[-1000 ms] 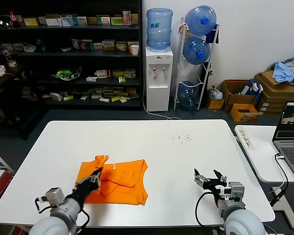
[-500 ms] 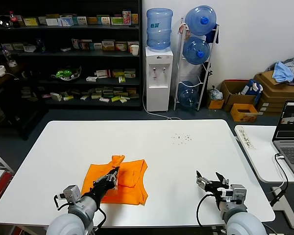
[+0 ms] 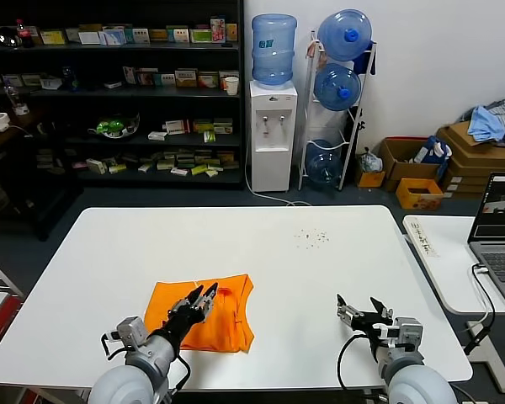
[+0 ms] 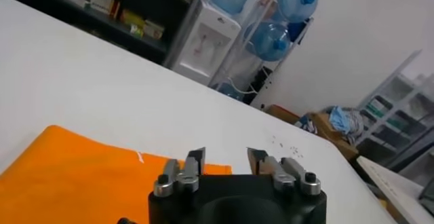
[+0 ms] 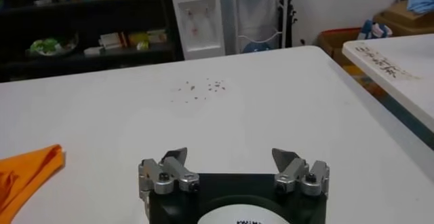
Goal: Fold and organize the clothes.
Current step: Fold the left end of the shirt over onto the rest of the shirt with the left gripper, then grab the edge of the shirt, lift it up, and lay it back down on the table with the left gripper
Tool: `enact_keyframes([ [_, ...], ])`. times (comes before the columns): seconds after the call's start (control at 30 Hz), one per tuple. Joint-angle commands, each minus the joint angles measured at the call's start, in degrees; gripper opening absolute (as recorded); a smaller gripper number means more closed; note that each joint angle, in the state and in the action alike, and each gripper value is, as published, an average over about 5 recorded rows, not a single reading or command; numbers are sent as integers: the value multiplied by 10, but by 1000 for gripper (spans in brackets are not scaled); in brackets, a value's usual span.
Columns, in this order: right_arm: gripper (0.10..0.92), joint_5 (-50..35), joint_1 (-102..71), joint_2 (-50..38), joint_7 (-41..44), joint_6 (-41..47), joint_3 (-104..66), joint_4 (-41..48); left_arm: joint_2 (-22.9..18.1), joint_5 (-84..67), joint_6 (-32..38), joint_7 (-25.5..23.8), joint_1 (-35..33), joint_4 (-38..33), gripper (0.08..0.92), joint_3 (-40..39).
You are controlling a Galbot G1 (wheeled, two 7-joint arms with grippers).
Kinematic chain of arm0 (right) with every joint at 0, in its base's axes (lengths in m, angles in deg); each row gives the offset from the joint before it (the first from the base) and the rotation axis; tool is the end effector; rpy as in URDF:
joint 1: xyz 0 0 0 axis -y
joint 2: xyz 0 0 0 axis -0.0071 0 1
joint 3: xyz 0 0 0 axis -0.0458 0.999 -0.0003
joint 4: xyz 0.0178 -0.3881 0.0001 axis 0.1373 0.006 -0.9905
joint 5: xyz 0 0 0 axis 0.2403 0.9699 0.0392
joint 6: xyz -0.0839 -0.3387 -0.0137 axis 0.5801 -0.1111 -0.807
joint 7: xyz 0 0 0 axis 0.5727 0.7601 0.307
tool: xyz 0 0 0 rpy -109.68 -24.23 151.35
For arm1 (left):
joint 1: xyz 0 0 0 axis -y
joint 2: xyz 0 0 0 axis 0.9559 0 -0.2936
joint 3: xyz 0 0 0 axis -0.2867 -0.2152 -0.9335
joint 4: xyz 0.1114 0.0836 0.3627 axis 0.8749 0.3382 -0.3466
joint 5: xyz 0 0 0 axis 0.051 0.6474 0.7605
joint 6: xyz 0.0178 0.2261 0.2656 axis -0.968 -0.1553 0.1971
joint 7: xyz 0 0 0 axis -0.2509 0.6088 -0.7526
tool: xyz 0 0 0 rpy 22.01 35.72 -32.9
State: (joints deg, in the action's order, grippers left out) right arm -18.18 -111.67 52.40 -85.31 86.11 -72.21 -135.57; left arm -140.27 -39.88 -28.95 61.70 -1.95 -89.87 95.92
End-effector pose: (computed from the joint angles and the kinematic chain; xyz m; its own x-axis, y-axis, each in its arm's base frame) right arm 0.2037 -0.0812 -0.3062 -0.8594 -0.0285 0.5105 0.0293 0.9941 0.1048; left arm 0.2037 0.0313 -0.3070 -0.8749 0.3292 0.3552 0.1286 0.8650 -0.4851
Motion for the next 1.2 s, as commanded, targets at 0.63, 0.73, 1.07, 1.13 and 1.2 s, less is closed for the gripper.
enact_keyframes([
  [0.63, 823, 4, 0, -13, 16, -7, 4, -22, 167, 120, 105, -204, -104, 169, 823, 141],
  [0.73, 823, 4, -1, -13, 16, -7, 2, -22, 170, 108, 97, -203, -91, 173, 823, 133],
  [1.07, 823, 5, 0, -9, 15, -6, 5, -20, 176, 81, 73, -194, -58, 170, 823, 113],
  [1.13, 823, 5, 0, -9, 15, -6, 5, -20, 175, 78, 69, -192, -57, 167, 823, 110],
  [1.2, 823, 4, 0, -9, 15, -6, 5, -20, 173, 77, 64, -189, -57, 164, 823, 106],
])
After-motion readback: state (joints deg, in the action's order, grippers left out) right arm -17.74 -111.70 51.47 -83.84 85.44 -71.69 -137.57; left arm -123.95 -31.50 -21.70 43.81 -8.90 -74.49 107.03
